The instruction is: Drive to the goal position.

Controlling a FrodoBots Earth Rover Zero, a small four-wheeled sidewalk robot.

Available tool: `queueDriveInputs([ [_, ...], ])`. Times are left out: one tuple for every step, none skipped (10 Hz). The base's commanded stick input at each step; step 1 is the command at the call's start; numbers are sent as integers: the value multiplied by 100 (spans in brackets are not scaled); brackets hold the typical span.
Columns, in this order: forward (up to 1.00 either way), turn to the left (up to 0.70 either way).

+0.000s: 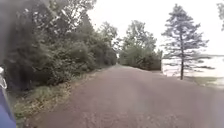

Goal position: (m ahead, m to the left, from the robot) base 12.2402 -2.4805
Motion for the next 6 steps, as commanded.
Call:
queueDriveInputs([
  [70,-14],
  [70,-6],
  [70,-1],
  [70,-1],
  [70,-1],
  [70,-1],
])
